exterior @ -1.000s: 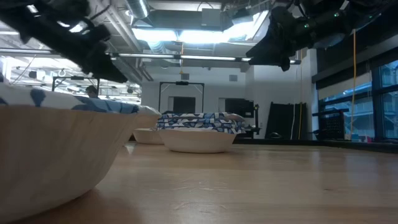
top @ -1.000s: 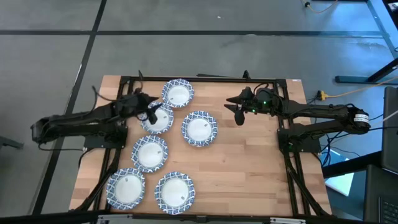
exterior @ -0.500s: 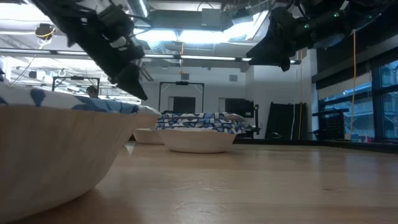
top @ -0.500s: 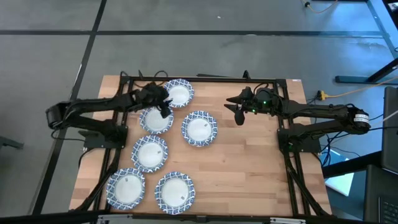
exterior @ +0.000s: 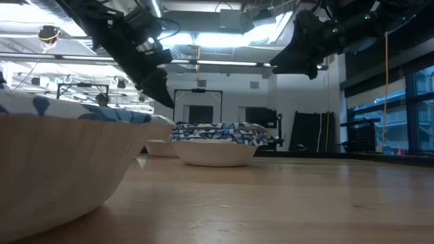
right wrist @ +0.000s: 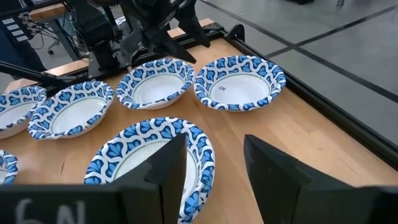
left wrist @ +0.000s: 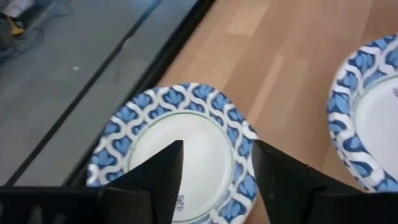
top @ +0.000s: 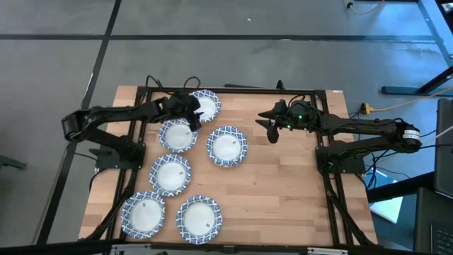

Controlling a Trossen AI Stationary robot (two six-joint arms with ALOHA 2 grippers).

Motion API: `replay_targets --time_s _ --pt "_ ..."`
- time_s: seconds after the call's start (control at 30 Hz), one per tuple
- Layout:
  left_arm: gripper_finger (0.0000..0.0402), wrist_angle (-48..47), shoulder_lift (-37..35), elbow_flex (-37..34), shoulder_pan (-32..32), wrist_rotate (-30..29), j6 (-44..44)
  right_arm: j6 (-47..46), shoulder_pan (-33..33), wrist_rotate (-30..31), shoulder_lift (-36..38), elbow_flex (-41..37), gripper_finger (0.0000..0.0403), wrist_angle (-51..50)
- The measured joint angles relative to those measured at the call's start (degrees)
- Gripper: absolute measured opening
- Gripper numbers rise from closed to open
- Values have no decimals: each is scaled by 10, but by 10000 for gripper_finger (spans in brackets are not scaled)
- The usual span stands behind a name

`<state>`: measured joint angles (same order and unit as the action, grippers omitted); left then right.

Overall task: Nest bowls inside each other
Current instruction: Stack the white bowl on top of the other white bowls

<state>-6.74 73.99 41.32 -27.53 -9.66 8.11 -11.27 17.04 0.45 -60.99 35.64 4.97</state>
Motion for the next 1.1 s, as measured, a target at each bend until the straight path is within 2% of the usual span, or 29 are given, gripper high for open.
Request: replay_targets --time_s 0.2,0.3,0.67,1.1 --pt "234 -1 13 0 0 12 0 11 0 0 0 0 162 -2" --pt "245 -2 15 0 4 12 -1 12 0 0 0 0 162 -2" --pt "246 -12 29 0 29 13 -25 19 0 0 0 0 162 -8" --pt "238 6 141 0 33 -15 15 26 0 0 0 0 162 -8"
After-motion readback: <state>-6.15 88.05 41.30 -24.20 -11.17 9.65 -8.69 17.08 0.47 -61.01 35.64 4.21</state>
